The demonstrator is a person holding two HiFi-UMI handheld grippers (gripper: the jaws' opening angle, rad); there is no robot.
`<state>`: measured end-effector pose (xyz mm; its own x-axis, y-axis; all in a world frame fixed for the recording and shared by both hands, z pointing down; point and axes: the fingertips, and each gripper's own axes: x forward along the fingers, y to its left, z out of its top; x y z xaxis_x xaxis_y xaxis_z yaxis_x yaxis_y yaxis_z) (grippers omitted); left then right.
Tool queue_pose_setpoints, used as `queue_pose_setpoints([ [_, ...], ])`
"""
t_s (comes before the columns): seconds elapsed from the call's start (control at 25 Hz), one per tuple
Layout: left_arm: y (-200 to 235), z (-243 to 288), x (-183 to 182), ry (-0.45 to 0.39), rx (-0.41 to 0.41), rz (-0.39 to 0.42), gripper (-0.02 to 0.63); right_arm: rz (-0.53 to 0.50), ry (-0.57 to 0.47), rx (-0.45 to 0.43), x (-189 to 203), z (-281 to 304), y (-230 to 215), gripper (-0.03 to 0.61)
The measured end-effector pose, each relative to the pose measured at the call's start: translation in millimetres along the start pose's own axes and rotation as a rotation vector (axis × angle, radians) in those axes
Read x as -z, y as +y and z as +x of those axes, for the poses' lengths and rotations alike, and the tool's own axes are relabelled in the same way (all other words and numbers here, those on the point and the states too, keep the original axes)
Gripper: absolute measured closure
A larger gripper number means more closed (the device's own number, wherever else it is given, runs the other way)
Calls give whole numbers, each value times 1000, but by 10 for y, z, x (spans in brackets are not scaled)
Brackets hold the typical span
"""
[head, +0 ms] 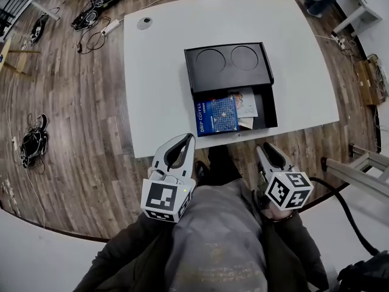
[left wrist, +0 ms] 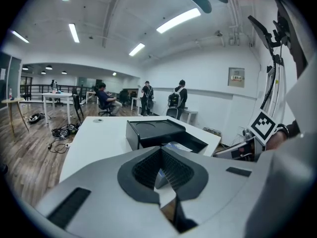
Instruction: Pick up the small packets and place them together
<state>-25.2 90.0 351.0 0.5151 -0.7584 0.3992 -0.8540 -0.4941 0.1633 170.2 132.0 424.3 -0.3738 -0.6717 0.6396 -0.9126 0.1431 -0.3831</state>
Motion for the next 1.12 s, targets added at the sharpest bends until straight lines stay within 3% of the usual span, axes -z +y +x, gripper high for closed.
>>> queue_pose_setpoints([
  [0.2, 31, 135, -143, -29, 1, -18, 611, -208, 29, -163, -703, 72, 316, 460],
  [0.32, 114, 219, -201, -27, -20, -34, 611, -301, 158, -267, -868, 329, 485, 460],
  [0.48, 269, 330, -225, -16, -59, -26, 611, -308, 347, -366, -867, 657, 599, 459],
  [0.72, 547, 497, -231, 0, -105, -60, 611, -301, 498, -342, -793, 1053, 525, 442],
  [1.12, 672, 685, -189, 21, -121, -89, 611, -316, 562, -355, -672, 1245, 497, 442],
])
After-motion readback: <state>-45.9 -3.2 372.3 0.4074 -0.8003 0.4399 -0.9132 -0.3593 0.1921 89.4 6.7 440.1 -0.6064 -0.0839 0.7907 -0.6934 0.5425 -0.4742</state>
